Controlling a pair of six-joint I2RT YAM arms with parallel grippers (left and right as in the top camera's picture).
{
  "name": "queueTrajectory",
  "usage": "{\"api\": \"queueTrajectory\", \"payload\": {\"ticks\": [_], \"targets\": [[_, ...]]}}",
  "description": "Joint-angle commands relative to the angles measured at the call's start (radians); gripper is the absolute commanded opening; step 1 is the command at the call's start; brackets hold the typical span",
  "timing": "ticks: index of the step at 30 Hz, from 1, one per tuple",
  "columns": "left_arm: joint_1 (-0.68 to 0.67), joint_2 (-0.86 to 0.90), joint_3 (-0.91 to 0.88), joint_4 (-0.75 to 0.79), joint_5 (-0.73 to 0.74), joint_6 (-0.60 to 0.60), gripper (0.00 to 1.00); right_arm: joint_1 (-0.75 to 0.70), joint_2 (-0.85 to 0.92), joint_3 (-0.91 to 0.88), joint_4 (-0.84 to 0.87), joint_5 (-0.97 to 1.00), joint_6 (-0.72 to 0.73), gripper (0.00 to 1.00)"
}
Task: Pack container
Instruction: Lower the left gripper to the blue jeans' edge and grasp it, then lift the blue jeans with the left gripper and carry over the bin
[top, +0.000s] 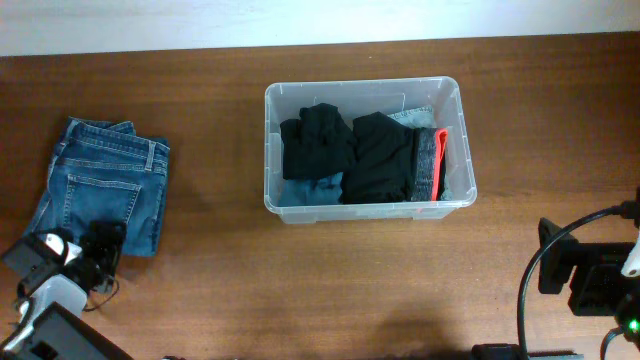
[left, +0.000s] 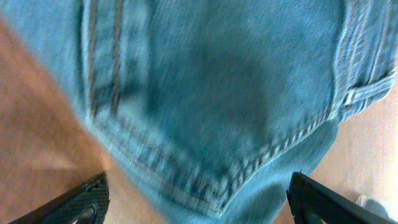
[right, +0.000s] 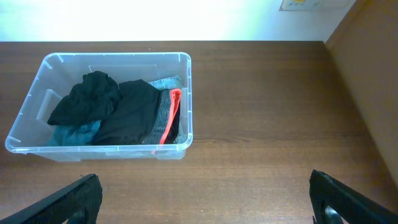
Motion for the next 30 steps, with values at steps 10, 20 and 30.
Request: {"api": "queueTrajectory", "payload": {"ticks": [10, 20, 30], "targets": [[-0.002, 0.212, -0.018, 0.153, 0.070, -0.087, 0.93, -0.006, 0.003, 0.002, 0.003, 0.012, 0.006, 0.99], [-0.002, 0.221, -0.018, 0.167, 0.070, -0.179, 0.60, -0.006, 0.003, 0.002, 0.004, 0.012, 0.006, 0.98], [0.002, 0.220, -0.015, 0.200, 0.113, -0.178, 0.25, -0.006, 0.003, 0.002, 0.003, 0.012, 0.006, 0.99]]}}
